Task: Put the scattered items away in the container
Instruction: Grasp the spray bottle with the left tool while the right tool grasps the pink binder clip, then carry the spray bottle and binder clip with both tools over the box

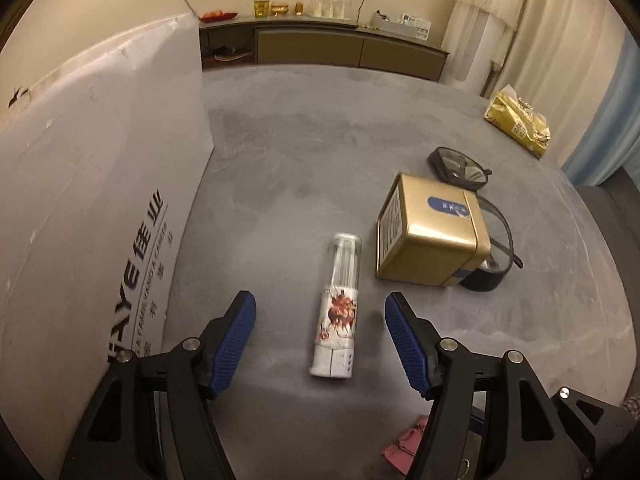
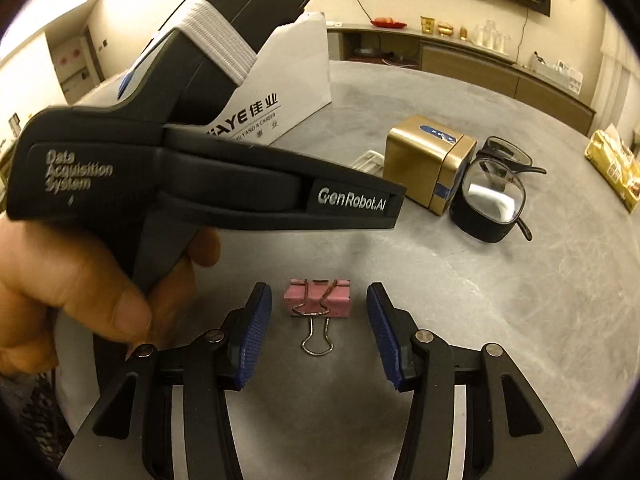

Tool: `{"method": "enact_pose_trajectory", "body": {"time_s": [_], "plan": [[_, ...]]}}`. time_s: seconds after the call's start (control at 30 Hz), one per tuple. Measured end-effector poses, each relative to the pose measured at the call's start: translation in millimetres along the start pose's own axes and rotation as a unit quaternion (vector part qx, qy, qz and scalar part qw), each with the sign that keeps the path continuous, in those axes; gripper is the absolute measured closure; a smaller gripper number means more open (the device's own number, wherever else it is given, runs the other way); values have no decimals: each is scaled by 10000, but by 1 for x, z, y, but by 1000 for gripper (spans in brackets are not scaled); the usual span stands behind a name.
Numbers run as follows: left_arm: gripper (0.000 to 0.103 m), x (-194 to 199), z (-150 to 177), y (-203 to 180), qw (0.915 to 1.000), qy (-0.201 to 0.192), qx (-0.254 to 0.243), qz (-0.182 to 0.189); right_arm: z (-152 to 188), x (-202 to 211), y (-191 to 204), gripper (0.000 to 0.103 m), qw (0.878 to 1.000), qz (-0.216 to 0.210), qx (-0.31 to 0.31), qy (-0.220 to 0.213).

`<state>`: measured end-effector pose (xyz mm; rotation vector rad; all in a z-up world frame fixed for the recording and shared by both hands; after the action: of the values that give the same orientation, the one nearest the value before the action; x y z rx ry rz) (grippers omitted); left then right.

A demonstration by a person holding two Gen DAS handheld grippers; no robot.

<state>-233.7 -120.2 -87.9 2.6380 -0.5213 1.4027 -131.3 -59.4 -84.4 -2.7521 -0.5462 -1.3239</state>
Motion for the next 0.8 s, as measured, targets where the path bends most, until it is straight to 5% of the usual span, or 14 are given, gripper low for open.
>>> {"method": "enact_pose_trajectory", "body": {"time_s": [0.1,0.13,0.17,0.5,0.8], "plan": [[50,-1,2,-6,9992,-41,-316,-255,3,4,-5,70,10000,53,-78,20],[76,1,2,-9,9986,-103,-434,-290,4,5,-8,70,9999,17,-155,32],[83,2,2,-11,9988,-76,-448,-202,4,7,-10,70,9997,-16,-224,45],[83,21,1,-10,9992,-226,-311,-112,7,34,-48,70,9920,-431,-1185,-112],[83,56,1,-17,9976,-568,-404,-42,3,50,-43,70,9922,-410,-1142,-276]]}}
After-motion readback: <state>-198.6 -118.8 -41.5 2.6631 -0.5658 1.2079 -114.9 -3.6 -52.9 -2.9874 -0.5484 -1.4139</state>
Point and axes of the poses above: each gripper's, at about its wrist camera, not at the fingertips, and x roughly against the way its jaws point, y to its left, z to its underside, the point moved 1 cm from there along -x, roughly the way its jaws point, and after that the axes turned 4 degrees about -z, right-handed, at the moved point
